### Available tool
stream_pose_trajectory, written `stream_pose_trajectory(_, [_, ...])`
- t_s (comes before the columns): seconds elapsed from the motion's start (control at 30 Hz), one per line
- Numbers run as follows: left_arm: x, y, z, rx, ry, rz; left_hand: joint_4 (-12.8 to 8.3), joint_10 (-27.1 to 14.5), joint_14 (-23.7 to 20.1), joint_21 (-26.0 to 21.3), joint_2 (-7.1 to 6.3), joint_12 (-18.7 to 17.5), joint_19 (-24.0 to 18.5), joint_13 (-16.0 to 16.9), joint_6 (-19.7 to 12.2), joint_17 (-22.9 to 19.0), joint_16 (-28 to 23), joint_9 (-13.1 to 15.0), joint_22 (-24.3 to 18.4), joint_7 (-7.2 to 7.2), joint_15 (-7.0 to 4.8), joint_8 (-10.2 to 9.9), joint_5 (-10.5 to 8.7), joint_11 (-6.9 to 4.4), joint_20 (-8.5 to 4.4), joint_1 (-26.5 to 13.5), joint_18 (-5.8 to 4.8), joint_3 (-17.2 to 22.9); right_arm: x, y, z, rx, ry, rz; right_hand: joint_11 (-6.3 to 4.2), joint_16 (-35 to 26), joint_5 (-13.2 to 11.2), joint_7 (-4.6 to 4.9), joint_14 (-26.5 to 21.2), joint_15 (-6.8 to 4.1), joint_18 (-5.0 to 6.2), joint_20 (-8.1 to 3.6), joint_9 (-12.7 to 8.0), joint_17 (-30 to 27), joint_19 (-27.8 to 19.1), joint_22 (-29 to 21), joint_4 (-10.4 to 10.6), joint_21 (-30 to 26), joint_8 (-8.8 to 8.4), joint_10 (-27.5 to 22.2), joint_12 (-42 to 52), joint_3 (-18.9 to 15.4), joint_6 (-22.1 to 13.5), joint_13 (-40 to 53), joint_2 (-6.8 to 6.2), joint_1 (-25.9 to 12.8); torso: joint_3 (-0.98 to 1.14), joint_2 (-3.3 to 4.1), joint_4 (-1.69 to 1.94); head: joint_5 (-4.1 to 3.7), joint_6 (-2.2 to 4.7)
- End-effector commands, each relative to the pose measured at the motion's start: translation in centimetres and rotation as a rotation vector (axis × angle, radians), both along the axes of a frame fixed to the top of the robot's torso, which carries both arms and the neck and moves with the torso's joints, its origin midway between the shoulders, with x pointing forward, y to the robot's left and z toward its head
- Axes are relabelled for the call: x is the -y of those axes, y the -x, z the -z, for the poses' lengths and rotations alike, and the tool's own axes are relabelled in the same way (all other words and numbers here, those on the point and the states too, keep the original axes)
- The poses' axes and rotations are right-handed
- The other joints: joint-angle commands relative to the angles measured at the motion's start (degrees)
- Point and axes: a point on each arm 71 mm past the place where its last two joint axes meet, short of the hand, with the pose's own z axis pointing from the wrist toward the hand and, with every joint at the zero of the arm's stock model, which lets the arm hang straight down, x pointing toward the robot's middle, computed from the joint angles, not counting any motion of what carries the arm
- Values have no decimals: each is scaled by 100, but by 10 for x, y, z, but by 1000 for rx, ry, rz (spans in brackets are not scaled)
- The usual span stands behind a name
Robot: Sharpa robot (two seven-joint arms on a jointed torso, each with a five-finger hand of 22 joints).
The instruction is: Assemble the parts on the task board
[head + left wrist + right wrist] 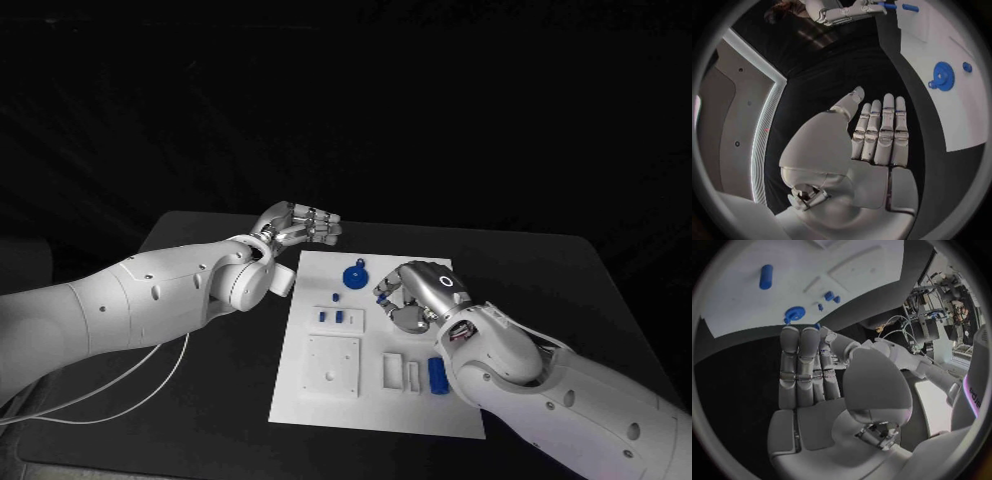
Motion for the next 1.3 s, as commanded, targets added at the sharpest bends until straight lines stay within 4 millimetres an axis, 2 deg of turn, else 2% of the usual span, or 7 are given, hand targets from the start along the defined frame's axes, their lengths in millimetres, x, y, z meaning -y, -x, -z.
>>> stream_pose_trajectory(0.03, [4,0,-4,34,17,-18,-18,34,45,38,8,-23,31,-6,33,4,-15,-2,-5,-7,8,-9,20,-10,13,-21,-72,8,-13,8,6,3,32,-52,-137,-37,-4,1,14,-22,119,-5,2,6,55,65,6,-68,31,161,11,-21,30,4,33,-1,-9,2,12,103,-28])
stream_pose_trajectory(0.27, [9,0,-3,23,42,-28,-13,40,52,42,7,-23,33,-6,44,5,-14,-1,-9,-10,6,-8,18,-12,12,-28,-72,9,-33,21,24,-31,57,-104,-135,-35,-3,2,16,-22,121,-3,2,4,92,173,-10,-190,31,152,10,-26,26,4,47,-11,-13,0,7,205,-76])
stream_pose_trajectory(0.43, [13,0,-4,19,52,-24,-1,40,52,48,7,-24,35,-6,47,3,-16,-2,-19,-11,6,-11,19,-13,12,-36,-73,13,-43,28,35,-48,77,-129,-133,-33,-3,4,17,-20,124,0,3,-2,117,222,-22,-228,32,149,10,-24,20,6,55,-17,-4,3,-8,284,-140])
stream_pose_trajectory(0.7, [16,1,-4,17,58,-22,-7,37,47,54,10,-25,32,-7,48,1,-17,-2,-26,-10,6,-10,78,-12,9,-29,-72,35,-52,33,52,-74,116,-143,-133,-25,-1,3,14,-18,130,5,6,-28,149,327,-46,-365,32,146,11,-15,20,6,68,-44,8,7,2,342,-188])
stream_pose_trajectory(1.3, [18,1,-4,14,63,-13,-61,34,41,68,-12,-24,13,-6,57,0,-18,-1,-31,-12,8,-9,26,-10,12,-8,-76,42,-56,35,71,-102,142,-139,-132,5,3,4,11,-17,131,6,7,-69,236,562,-90,-581,31,149,10,-17,22,7,86,-68,4,9,-2,452,-277])
